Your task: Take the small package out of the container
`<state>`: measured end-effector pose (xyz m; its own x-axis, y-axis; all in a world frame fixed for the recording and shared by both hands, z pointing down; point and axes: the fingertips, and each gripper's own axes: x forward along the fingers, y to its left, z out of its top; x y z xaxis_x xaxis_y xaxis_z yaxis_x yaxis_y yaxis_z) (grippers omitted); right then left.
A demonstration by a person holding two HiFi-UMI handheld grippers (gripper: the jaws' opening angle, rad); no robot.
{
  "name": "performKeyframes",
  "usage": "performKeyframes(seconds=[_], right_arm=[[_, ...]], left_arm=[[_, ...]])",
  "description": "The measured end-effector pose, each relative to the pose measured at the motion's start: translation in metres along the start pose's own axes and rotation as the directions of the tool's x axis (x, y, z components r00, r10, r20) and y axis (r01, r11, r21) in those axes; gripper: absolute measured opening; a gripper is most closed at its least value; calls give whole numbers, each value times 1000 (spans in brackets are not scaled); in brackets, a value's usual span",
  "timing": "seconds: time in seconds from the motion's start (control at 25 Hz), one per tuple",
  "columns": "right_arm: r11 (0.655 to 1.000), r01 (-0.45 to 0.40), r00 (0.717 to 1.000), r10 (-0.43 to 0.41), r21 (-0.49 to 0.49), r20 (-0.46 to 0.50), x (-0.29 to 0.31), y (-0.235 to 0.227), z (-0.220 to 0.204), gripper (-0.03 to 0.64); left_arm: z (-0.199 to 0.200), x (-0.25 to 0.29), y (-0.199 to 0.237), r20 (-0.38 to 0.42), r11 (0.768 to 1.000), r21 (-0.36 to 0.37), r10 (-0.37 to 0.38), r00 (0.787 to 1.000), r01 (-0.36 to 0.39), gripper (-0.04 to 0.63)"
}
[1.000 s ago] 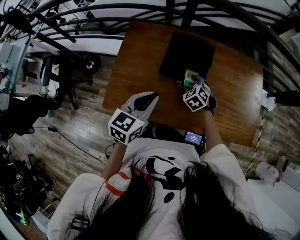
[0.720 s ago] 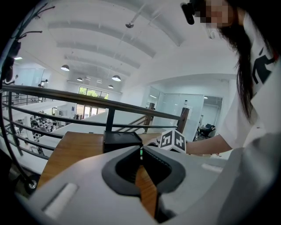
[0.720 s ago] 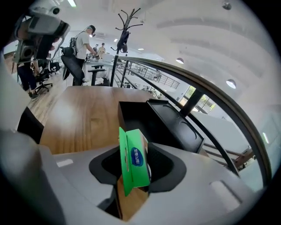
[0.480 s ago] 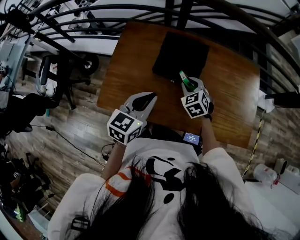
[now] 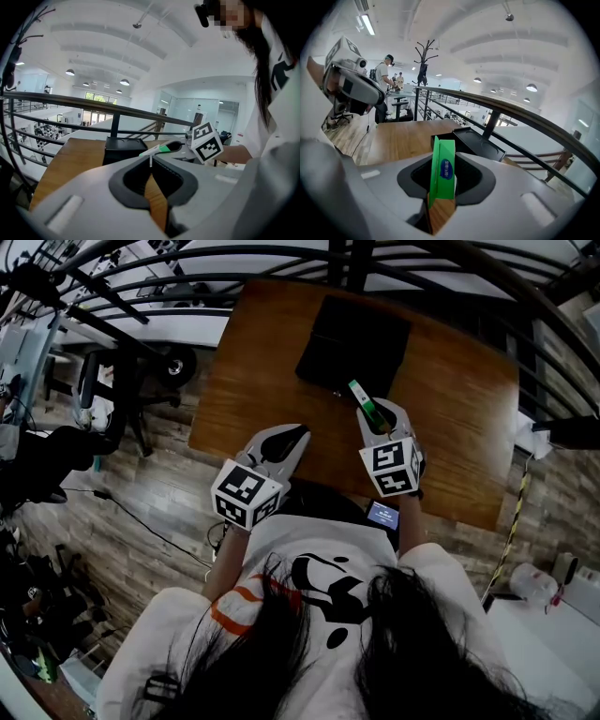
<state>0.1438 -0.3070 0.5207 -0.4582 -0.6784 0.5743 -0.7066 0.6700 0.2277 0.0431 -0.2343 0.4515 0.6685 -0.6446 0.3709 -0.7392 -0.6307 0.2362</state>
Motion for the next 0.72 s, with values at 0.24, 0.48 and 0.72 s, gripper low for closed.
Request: performKeyframes(seconds=[0.24, 0.48, 0.72], right_arm=[[999, -15, 1000, 15, 29, 19, -20, 14, 0, 118], [998, -20, 999, 18, 58, 31, -30, 24, -4, 118], [996, -26, 998, 22, 88, 54, -40, 37, -1, 118]], left_arm=[[-6, -1, -6, -24, 1000, 6, -3, 1000, 3, 0], [-8, 1, -13, -36, 1000, 22, -22, 999, 23, 0], [-6, 0, -18, -42, 998, 41, -43, 998, 45, 0]])
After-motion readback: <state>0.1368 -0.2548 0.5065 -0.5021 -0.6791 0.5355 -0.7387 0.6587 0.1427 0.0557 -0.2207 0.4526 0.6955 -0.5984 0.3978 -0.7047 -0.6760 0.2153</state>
